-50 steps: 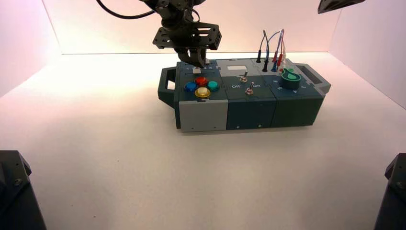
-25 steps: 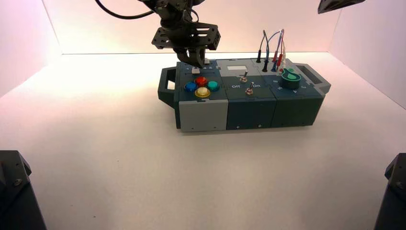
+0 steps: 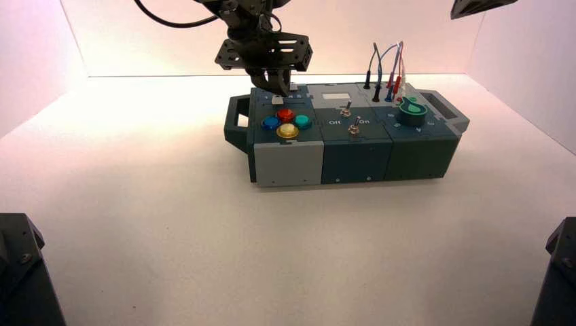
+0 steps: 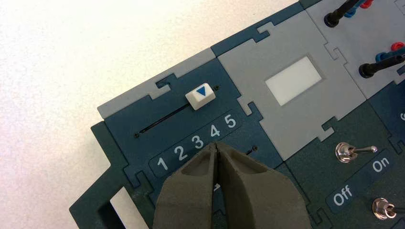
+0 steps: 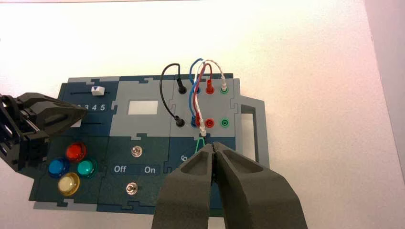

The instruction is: Move the bottom slider to position 2.

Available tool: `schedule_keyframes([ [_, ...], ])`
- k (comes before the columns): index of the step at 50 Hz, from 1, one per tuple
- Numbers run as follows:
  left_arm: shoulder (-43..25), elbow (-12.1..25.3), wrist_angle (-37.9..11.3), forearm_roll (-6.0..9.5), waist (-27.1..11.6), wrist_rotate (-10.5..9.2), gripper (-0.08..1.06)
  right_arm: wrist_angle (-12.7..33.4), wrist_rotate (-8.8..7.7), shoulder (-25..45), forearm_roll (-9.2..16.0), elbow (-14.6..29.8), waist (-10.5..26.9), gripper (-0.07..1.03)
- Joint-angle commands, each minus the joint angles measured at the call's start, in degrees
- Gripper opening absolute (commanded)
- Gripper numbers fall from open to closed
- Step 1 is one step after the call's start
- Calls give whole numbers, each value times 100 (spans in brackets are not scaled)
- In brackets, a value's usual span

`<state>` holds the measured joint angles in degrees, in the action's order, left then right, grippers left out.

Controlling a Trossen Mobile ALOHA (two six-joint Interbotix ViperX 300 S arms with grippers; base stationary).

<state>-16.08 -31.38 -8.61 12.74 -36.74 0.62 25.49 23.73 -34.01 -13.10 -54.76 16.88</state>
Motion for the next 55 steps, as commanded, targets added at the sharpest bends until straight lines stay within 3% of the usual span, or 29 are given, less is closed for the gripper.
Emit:
schedule_keyframes([
  [1, 141, 18, -9, 9, -18, -18, -3, -35, 0, -18, -18, 185, -44, -2],
  [55, 141, 132, 53, 9, 53, -18, -3, -35, 0, -9, -18, 229, -44, -2],
])
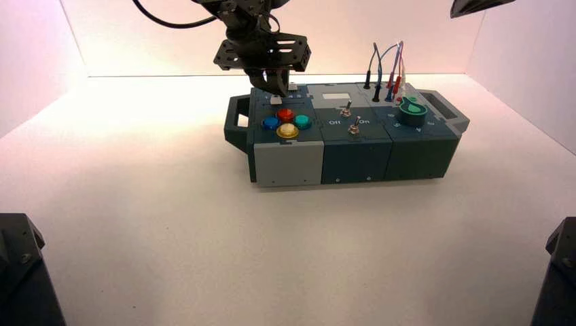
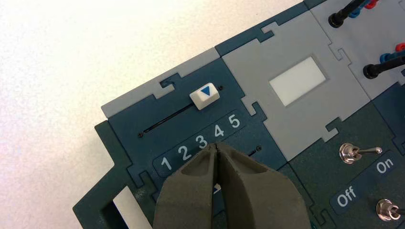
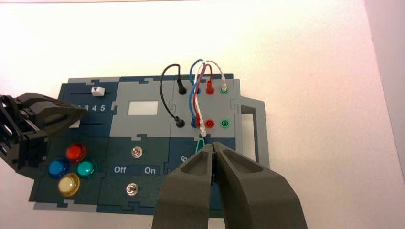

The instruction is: Move the bottom slider to position 2.

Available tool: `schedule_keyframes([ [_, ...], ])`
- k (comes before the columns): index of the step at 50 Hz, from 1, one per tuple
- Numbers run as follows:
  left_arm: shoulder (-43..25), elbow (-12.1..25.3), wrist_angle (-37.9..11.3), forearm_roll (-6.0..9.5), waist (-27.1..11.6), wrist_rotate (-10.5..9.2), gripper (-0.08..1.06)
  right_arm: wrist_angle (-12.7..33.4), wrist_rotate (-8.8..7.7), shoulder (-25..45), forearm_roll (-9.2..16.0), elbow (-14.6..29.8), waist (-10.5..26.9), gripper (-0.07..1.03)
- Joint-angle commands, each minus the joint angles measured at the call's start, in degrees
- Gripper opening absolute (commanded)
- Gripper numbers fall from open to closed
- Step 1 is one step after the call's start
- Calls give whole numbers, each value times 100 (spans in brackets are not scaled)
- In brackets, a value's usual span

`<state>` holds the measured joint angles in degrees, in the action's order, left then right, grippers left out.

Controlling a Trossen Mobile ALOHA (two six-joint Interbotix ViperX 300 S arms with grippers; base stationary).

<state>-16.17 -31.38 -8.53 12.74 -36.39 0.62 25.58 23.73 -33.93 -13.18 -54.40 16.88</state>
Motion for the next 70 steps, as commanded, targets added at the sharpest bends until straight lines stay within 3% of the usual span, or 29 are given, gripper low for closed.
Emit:
schedule_keyframes([
  [1, 167, 158, 44, 9, 18, -18, -3, -44, 0, -18, -9, 193, -35, -2],
  [15, 237, 483, 0, -9, -35, 35, -3, -44, 0, -18, -9, 246, -35, -2],
  [30, 352, 545, -44, -26, -44, 70, -3, -44, 9, -26, -9, 264, -44, -2],
  [36, 431, 633, -53, -123, -26, 193, -3, -44, 0, -26, -9, 264, -35, -2],
  [42, 598, 712, -53, -123, 26, 316, -3, -44, 0, -18, -18, 246, -44, -2],
  [54, 1055, 562, -44, -123, 492, 316, -3, -44, -9, -35, -62, 237, -334, -2],
  [70, 1336, 202, 9, -158, 809, 334, -3, -44, -9, 18, -62, 237, -334, -2],
])
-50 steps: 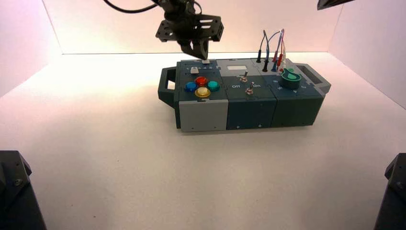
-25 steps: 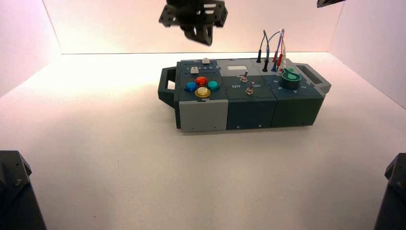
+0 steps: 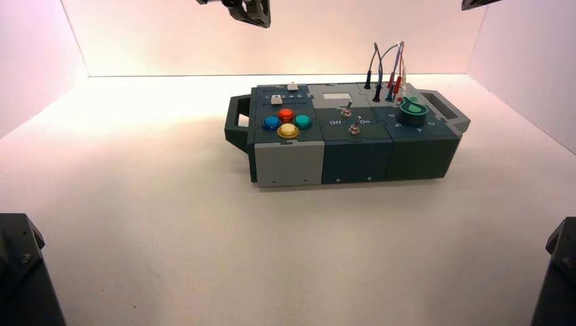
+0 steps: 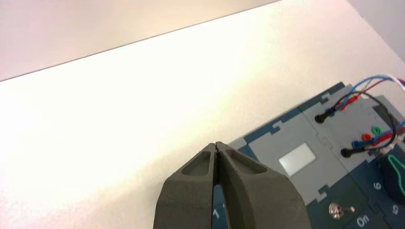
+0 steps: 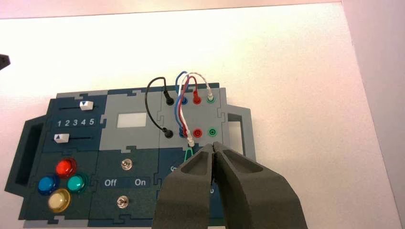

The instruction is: Move the bottom slider to position 2.

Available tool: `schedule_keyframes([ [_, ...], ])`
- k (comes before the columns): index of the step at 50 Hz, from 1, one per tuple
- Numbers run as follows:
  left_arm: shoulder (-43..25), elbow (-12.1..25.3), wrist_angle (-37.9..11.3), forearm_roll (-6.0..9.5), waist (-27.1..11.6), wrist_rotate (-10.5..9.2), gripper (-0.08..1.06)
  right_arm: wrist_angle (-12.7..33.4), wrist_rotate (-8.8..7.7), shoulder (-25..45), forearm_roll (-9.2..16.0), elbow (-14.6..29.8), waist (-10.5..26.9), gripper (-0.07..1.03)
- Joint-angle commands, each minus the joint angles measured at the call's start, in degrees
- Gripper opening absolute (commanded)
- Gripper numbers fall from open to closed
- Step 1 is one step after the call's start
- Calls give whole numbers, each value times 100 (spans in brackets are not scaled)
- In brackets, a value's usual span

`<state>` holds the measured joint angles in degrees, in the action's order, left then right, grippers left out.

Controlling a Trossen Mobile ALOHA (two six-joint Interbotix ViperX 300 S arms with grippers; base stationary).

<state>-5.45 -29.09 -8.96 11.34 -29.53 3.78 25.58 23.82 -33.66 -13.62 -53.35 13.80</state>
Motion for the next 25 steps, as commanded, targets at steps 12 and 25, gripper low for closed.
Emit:
schedule_keyframes([
  [12, 457, -237, 62, -35, 404, 26, -3, -141, -18, 44, -18, 149, -26, -2],
  [25, 650, -334, 53, -53, 536, 88, -3, -149, -18, 97, -18, 167, -26, -2],
])
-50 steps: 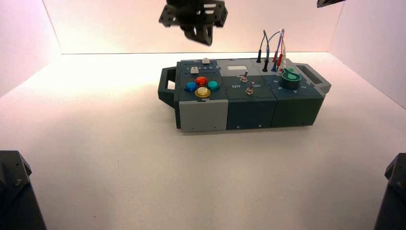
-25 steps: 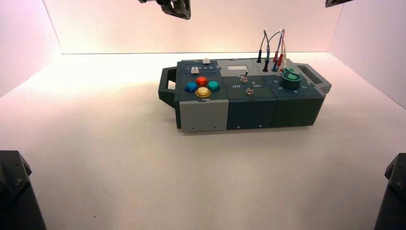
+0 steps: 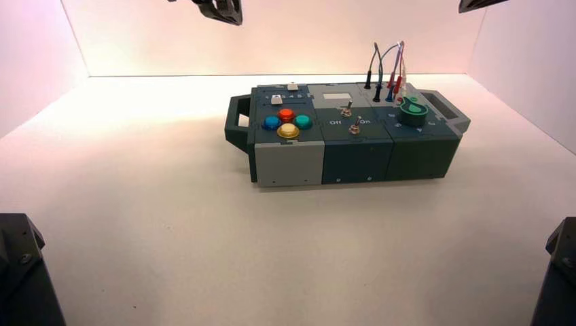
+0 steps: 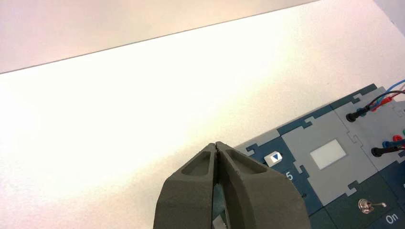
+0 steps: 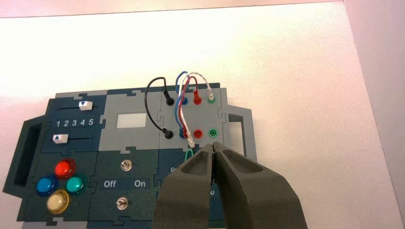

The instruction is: Move the bottom slider to position 2.

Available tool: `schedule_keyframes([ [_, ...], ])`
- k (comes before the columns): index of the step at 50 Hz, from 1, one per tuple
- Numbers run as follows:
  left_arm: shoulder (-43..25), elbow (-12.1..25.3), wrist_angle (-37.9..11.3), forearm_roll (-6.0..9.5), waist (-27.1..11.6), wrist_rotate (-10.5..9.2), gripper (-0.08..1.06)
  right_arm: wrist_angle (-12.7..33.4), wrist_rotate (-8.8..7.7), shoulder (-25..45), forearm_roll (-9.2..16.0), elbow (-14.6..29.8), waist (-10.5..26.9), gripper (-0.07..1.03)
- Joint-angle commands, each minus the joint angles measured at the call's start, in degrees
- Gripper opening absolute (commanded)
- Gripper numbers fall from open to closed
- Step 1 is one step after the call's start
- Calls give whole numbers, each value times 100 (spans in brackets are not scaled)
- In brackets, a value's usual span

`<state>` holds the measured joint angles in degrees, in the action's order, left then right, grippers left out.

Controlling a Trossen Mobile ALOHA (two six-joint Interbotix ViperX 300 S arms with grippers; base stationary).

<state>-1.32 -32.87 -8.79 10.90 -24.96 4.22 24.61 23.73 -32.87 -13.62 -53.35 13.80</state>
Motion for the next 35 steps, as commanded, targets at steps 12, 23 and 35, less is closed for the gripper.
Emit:
schedule_keyframes([
  [12, 211, 62, 79, -18, 167, 79, -3, -62, -9, 62, -26, 202, -35, -2],
  [23, 97, 62, 229, -18, 202, 149, -3, -18, -44, 79, -97, 202, -26, -2],
  [35, 79, 105, 255, -18, 202, 237, -3, 70, -44, 97, -255, 202, -26, -2],
])
